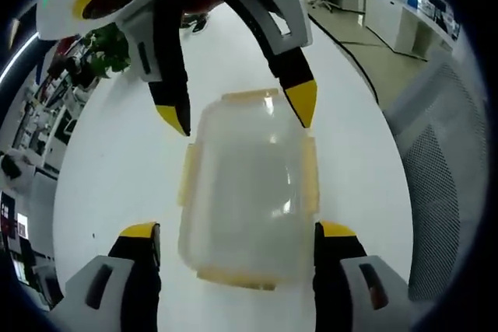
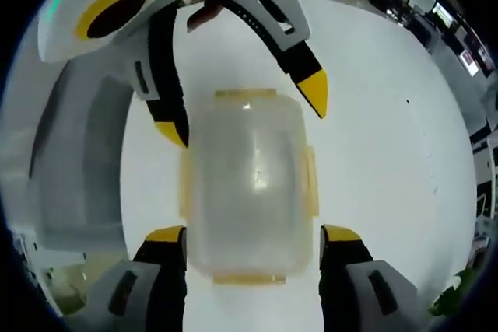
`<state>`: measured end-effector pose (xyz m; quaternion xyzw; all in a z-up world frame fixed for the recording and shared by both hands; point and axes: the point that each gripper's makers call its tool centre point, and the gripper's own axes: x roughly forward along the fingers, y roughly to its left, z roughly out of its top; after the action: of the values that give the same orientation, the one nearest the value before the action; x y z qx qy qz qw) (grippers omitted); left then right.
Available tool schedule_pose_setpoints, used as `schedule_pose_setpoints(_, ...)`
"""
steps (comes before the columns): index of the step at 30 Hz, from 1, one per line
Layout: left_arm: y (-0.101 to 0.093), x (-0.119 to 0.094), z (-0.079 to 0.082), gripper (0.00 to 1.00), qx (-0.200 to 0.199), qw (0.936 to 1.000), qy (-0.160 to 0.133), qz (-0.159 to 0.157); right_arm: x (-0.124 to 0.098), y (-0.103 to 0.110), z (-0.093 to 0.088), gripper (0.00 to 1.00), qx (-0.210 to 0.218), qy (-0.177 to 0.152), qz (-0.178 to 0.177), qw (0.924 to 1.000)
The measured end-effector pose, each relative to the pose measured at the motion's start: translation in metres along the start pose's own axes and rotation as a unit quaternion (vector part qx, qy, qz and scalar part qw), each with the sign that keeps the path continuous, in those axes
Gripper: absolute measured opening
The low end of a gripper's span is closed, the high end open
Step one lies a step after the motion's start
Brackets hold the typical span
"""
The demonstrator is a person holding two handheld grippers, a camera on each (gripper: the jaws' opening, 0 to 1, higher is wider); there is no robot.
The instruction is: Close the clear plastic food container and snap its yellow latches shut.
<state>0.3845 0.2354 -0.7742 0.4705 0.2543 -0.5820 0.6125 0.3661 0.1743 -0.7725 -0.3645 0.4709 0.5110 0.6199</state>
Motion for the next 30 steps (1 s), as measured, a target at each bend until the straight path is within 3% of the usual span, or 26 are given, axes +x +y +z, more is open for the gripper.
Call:
schedule_pose_setpoints(16,-0.006,0.015,-0.005,0.83,0.01,0.9995,0.018,-0.023,0.011,0.002,-0.011,0.72,-0.018,0.013,-0.037,0.9991)
schedule_pose_setpoints(30,-0.012,0.017,-0.008,0.8,0.008,0.9992,0.022,-0.034,0.01,0.004,-0.009,0.71,-0.028,0.014,-0.029,0.9991)
